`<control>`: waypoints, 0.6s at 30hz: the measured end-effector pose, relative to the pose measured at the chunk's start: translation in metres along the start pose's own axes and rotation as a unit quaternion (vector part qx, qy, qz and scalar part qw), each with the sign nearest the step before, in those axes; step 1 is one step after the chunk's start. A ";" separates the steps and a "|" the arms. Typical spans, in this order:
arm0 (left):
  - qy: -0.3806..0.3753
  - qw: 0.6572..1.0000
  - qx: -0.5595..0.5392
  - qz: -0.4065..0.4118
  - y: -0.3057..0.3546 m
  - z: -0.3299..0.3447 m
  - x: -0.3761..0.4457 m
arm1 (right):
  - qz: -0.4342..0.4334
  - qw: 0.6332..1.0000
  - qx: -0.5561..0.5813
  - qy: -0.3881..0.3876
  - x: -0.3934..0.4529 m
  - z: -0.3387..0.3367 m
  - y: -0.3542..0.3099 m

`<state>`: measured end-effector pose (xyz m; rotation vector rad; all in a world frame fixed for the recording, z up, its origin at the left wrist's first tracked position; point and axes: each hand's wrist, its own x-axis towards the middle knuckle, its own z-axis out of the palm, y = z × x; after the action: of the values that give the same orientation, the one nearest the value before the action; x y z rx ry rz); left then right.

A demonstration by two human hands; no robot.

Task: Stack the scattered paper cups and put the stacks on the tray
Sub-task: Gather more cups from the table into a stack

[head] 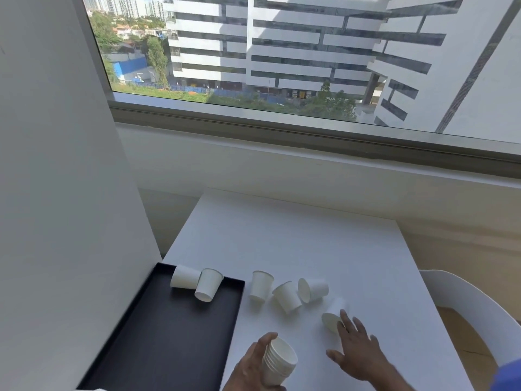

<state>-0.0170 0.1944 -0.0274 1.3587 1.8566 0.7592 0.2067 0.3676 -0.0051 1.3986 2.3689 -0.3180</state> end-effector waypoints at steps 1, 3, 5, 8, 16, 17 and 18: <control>-0.003 1.000 0.000 0.001 -0.001 0.000 0.000 | 0.000 1.000 0.009 0.007 0.000 0.002 0.001; -0.005 1.000 0.002 -0.002 -0.002 0.001 0.001 | -0.006 0.999 0.014 0.035 -0.001 0.006 0.002; -0.006 1.000 0.000 -0.007 -0.002 0.002 0.001 | -0.013 0.995 0.035 0.091 -0.005 0.008 0.001; -0.016 1.000 0.005 -0.002 -0.003 0.001 0.000 | -0.039 0.959 0.116 0.255 -0.007 0.012 -0.002; -0.018 1.000 0.007 0.017 -0.004 0.001 -0.003 | 0.083 0.802 0.549 0.222 -0.010 -0.014 -0.031; -0.022 1.000 0.004 0.016 -0.002 0.000 -0.003 | 0.077 0.788 0.577 0.202 -0.011 -0.017 -0.037; -0.022 1.000 0.000 0.018 -0.001 -0.002 -0.003 | 0.066 0.785 0.588 0.186 -0.013 -0.019 -0.042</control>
<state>-0.0182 0.1911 -0.0265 1.4017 1.8011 0.7426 0.1717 0.3440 0.0175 2.2493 2.3292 -1.8735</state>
